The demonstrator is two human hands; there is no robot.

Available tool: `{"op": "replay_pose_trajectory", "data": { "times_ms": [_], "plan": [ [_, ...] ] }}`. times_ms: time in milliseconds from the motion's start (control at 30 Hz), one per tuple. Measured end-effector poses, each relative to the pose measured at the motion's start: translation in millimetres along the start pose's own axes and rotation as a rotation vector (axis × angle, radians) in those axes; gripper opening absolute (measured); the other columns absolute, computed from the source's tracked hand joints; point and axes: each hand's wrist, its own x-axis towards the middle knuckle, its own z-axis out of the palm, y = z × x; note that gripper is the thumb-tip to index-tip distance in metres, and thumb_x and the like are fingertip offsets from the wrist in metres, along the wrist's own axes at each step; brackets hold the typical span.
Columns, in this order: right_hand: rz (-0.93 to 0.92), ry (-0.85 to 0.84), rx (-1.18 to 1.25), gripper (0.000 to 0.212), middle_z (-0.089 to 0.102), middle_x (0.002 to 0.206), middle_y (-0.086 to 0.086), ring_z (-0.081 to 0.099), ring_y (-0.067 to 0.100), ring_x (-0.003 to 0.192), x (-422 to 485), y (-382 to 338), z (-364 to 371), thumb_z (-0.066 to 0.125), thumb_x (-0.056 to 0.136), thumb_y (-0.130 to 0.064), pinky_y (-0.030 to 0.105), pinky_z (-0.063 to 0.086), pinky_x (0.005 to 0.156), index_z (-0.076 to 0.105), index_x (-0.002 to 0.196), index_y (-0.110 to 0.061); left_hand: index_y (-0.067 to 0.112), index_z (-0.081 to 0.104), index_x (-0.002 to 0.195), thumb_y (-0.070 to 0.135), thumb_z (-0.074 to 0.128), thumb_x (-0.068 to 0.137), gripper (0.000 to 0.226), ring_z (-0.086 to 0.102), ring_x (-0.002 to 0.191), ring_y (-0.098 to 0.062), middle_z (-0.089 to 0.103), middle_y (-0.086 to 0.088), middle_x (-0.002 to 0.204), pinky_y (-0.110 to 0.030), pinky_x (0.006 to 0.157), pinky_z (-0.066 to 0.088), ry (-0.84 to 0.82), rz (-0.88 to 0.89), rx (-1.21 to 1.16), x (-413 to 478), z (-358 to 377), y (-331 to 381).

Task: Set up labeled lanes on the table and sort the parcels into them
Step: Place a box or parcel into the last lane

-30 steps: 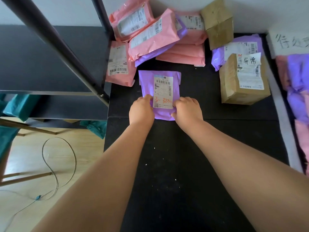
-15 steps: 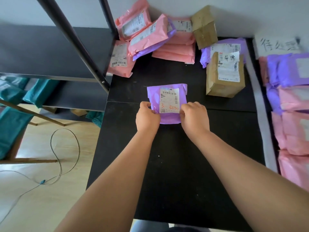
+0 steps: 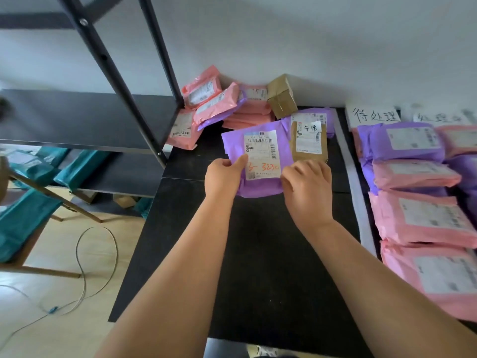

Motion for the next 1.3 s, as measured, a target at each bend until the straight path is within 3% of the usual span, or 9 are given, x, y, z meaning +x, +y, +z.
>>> {"op": "replay_pose_trajectory", "data": {
  "times_ms": [167, 300, 400, 633, 767, 900, 1000, 1133, 1300],
  "plan": [
    [-0.015, 0.103, 0.029, 0.014, 0.066, 0.088, 0.003, 0.062, 0.026, 0.093, -6.2, -7.1, -25.8, 0.077, 0.083, -0.019, 0.043, 0.044, 0.094, 0.065, 0.084, -0.011, 0.015, 0.065, 0.095, 0.028, 0.065, 0.093, 0.013, 0.065, 0.079, -0.013, 0.067, 0.005, 0.088, -0.031, 0.068, 0.056, 0.087, 0.146, -0.033, -26.8, -10.2, 15.9],
    [0.088, 0.097, 0.077, 0.013, 0.067, 0.097, 0.0, 0.06, 0.024, 0.102, -5.0, -13.2, -41.6, 0.076, 0.084, -0.022, 0.046, 0.04, 0.104, 0.069, 0.093, -0.016, 0.02, 0.068, 0.086, 0.024, 0.069, 0.09, 0.006, 0.068, 0.081, -0.017, 0.07, 0.004, 0.086, -0.036, 0.072, 0.059, 0.093, 0.178, -0.129, -40.7, -25.6, 27.4],
    [0.131, 0.092, 0.098, 0.022, 0.07, 0.102, 0.001, 0.061, 0.025, 0.104, -1.4, -24.1, -54.9, 0.079, 0.081, -0.021, 0.051, 0.042, 0.102, 0.072, 0.102, -0.017, 0.026, 0.069, 0.079, 0.02, 0.072, 0.089, 0.012, 0.068, 0.078, -0.02, 0.072, 0.002, 0.084, -0.043, 0.077, 0.06, 0.082, 0.171, -0.222, -47.6, -40.9, 30.8],
    [0.204, 0.227, 0.194, 0.031, 0.072, 0.109, 0.003, 0.063, 0.026, 0.108, 13.4, -54.4, -86.5, 0.073, 0.087, -0.021, 0.05, 0.039, 0.105, 0.069, 0.117, -0.015, 0.018, 0.075, 0.092, 0.019, 0.073, 0.088, 0.005, 0.072, 0.085, -0.017, 0.076, 0.003, 0.088, -0.03, 0.07, 0.057, 0.085, 0.201, -0.373, -63.3, -77.9, 35.9],
    [0.235, 0.28, 0.176, 0.027, 0.072, 0.098, 0.0, 0.064, 0.024, 0.097, 23.7, -64.5, -100.4, 0.073, 0.088, -0.029, 0.049, 0.043, 0.099, 0.071, 0.112, -0.016, 0.017, 0.075, 0.096, 0.02, 0.074, 0.087, 0.01, 0.074, 0.086, -0.017, 0.077, 0.002, 0.089, -0.032, 0.073, 0.059, 0.012, 0.219, -0.44, -74.7, -90.9, 43.4],
    [0.265, 0.368, 0.297, 0.014, 0.071, 0.085, -0.004, 0.062, 0.02, 0.084, 27.9, -76.3, -112.0, 0.077, 0.084, -0.024, 0.04, 0.041, 0.094, 0.074, 0.095, -0.017, 0.014, 0.075, 0.097, 0.02, 0.073, 0.088, 0.011, 0.074, 0.08, -0.013, 0.077, 0.003, 0.086, -0.023, 0.064, 0.055, -0.032, 0.262, -0.465, -85.1, -99.9, 54.5],
    [0.31, 0.386, 0.395, 0.01, 0.067, 0.08, -0.011, 0.059, 0.016, 0.08, 30.1, -82.3, -119.0, 0.078, 0.082, -0.024, 0.05, 0.049, 0.088, 0.071, 0.087, -0.018, 0.015, 0.076, 0.091, 0.025, 0.073, 0.088, 0.012, 0.073, 0.084, -0.021, 0.077, -0.001, 0.086, -0.032, 0.071, 0.056, -0.055, 0.285, -0.484, -90.0, -104.2, 59.7],
    [0.351, 0.388, 0.471, 0.009, 0.062, 0.077, -0.016, 0.06, 0.016, 0.082, 29.2, -84.1, -127.5, 0.073, 0.086, -0.025, 0.055, 0.048, 0.088, 0.067, 0.081, -0.02, 0.013, 0.073, 0.083, 0.033, 0.073, 0.087, 0.021, 0.071, 0.081, -0.025, 0.077, -0.005, 0.085, -0.039, 0.073, 0.052, -0.061, 0.299, -0.527, -95.8, -109.6, 62.0],
    [0.338, 0.367, 0.479, 0.013, 0.051, 0.079, -0.029, 0.055, 0.011, 0.084, 23.8, -90.2, -134.3, 0.064, 0.094, -0.027, 0.056, 0.047, 0.091, 0.055, 0.085, -0.027, 0.013, 0.072, 0.081, 0.026, 0.076, 0.084, 0.014, 0.07, 0.07, -0.014, 0.076, -0.004, 0.084, -0.023, 0.058, 0.052, -0.068, 0.295, -0.562, -97.8, -118.8, 61.9]
  ]
}}
